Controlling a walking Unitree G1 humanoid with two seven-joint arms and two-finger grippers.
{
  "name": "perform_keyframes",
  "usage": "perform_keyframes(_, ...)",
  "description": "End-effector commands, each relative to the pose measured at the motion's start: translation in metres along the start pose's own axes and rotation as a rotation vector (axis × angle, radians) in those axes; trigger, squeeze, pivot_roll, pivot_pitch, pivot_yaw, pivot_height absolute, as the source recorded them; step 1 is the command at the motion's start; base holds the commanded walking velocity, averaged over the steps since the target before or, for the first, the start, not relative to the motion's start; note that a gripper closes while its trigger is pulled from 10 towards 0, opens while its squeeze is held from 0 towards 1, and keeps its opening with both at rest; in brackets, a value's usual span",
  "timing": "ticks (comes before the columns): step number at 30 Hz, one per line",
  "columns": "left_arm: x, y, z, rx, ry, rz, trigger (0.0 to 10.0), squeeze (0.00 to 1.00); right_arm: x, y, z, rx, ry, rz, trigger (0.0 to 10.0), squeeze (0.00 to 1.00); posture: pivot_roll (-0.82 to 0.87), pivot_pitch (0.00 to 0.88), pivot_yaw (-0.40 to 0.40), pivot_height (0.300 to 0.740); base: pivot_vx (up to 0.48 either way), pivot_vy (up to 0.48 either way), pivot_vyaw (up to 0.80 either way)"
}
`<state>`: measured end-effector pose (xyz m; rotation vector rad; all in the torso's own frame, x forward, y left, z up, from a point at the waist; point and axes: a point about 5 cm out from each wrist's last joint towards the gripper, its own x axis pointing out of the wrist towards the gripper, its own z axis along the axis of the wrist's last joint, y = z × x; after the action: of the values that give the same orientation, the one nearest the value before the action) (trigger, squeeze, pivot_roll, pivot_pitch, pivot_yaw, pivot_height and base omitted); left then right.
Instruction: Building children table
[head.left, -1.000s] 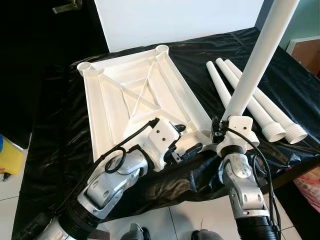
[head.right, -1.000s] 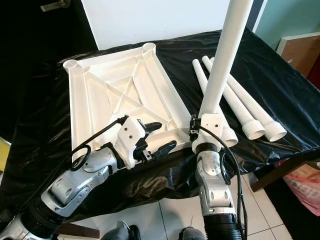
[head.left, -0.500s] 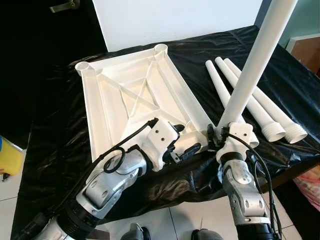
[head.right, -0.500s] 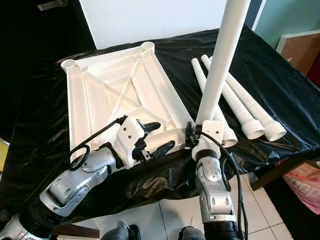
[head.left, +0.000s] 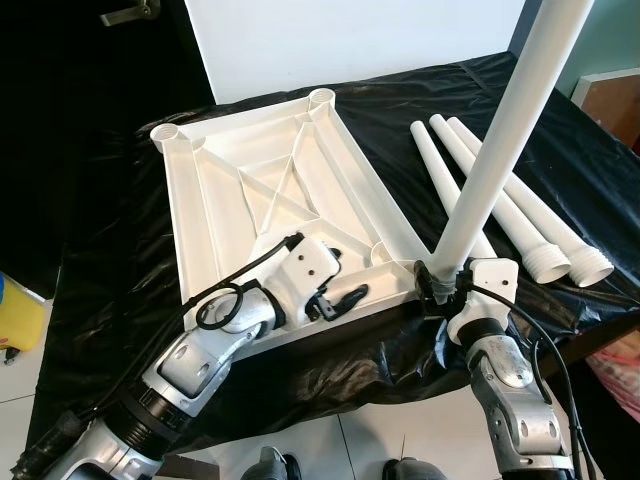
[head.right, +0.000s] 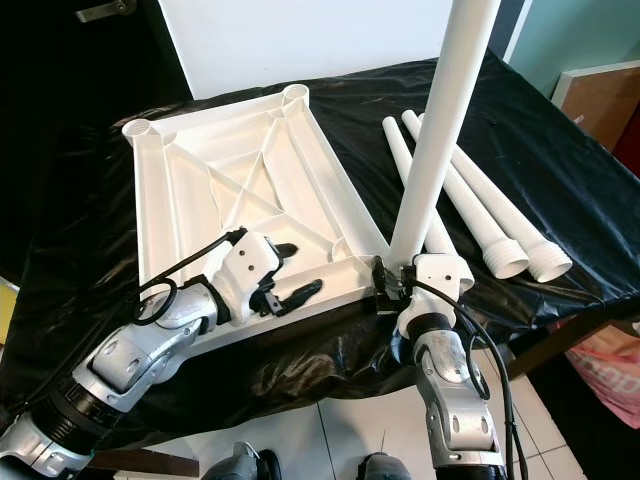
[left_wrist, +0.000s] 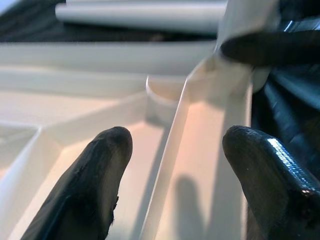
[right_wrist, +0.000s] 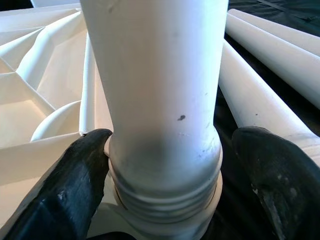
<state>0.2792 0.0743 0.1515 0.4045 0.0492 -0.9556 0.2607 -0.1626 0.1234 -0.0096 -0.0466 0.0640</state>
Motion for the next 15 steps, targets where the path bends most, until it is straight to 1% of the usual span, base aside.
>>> perform_keyframes(1, 0.001, 0.005, -0.010, -0.001, 0.072, 0.025, 10.0, 0.00, -0.003, 0.000, -0.002, 0.006, -0.002, 0.021, 10.0, 0.00, -0.11, 0.117, 0.056, 0.740, 0.000, 0.000, 0.00)
perform_keyframes(6, 0.003, 0.019, -0.026, -0.045, 0.181, 0.111, 10.0, 0.00, -0.003, -0.002, -0.004, -0.007, 0.005, 0.033, 10.0, 0.00, -0.11, 0.115, 0.062, 0.740, 0.000, 0.000, 0.00)
perform_keyframes(9, 0.003, 0.023, -0.029, -0.049, 0.200, 0.134, 10.0, 0.00, -0.002, -0.002, -0.004, -0.007, 0.002, 0.035, 10.0, 0.00, -0.11, 0.115, 0.064, 0.740, 0.000, 0.000, 0.00)
perform_keyframes(12, 0.004, 0.028, -0.037, -0.072, 0.259, 0.183, 10.0, 0.00, -0.002, -0.001, -0.003, -0.004, -0.003, 0.036, 10.0, 0.00, -0.11, 0.114, 0.066, 0.740, 0.000, 0.000, 0.00)
perform_keyframes(15, 0.004, 0.029, -0.040, -0.079, 0.279, 0.195, 10.0, 0.00, -0.002, 0.000, -0.003, -0.003, -0.004, 0.037, 10.0, 0.00, -0.11, 0.114, 0.066, 0.740, 0.000, 0.000, 0.00)
